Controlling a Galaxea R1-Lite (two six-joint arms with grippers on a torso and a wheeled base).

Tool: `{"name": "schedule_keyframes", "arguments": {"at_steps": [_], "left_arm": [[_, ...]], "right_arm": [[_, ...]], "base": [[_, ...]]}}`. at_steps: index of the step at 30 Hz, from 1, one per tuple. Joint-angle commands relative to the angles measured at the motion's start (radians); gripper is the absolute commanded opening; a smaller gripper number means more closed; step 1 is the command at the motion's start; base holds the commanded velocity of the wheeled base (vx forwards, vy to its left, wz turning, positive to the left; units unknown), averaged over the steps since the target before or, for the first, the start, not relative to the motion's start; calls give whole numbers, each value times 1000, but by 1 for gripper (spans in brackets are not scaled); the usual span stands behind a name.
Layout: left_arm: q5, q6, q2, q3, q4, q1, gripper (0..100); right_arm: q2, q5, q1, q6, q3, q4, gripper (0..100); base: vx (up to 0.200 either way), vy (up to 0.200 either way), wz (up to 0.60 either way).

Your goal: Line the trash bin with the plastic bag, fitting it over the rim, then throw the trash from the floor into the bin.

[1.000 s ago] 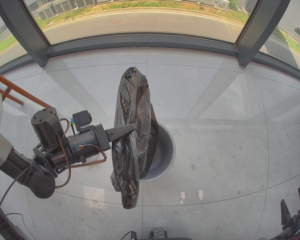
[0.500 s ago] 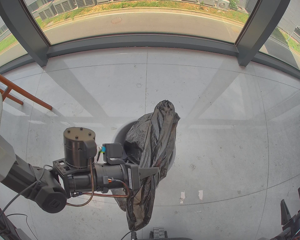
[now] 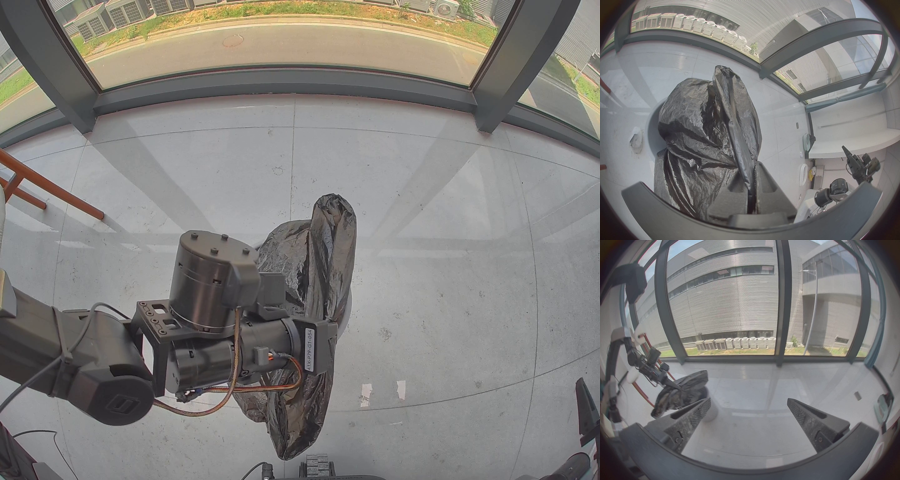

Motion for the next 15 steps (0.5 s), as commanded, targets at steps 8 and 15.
{"name": "schedule_keyframes", "arguments": {"at_steps": [8,15], "left_arm": [[43,167,-1,-2,20,-29,0],[73,265,-18,-18,130,-30,0]], "right_arm": [[629,108,355,518,-567,250,100],[916,183,372,523,-771,254,100]], "base": [[0,0,0],[0,0,0]]}}
